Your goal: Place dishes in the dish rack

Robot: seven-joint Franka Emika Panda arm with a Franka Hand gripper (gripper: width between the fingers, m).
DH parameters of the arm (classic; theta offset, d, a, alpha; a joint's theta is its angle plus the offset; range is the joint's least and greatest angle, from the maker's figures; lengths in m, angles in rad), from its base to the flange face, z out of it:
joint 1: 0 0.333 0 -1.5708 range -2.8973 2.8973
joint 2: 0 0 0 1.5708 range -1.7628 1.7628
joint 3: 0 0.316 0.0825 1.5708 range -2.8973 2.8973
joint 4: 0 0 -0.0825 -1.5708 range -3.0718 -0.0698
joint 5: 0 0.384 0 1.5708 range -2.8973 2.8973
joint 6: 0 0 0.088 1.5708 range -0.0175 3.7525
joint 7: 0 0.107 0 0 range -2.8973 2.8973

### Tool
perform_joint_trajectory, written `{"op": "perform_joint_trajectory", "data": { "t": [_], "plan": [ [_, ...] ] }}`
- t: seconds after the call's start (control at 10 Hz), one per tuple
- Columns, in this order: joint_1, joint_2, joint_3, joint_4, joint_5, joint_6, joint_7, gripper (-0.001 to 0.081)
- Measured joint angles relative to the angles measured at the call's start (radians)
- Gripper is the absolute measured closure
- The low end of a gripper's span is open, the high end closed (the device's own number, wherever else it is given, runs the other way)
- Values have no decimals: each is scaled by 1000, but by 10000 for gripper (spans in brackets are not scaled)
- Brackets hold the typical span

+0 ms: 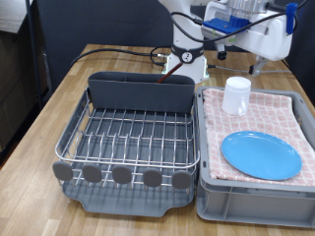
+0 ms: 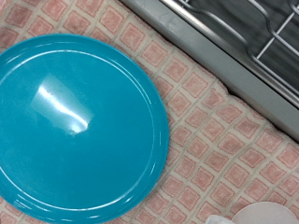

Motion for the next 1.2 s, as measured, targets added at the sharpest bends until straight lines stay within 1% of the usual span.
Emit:
{"op": "perform_joint_trajectory", "data": {
  "t": [0.2, 0.3, 0.4, 0.7, 0.8, 0.9, 1.0, 1.2],
  "plan": [
    [0, 25, 5, 20, 13, -22, -19, 3],
    [0, 34, 3, 14, 50, 1, -69, 3],
    [0, 43, -2, -11, 99, 67, -130, 3],
    [0, 78, -8, -123, 258, 333, -313, 3],
    [0, 89, -7, -150, 295, 413, -365, 3],
    [-1, 89, -7, -145, 288, 391, -355, 3],
    [-1, 90, -7, -143, 346, 377, -395, 3],
    [-1, 95, -8, -159, 508, 379, -554, 3]
  ]
}}
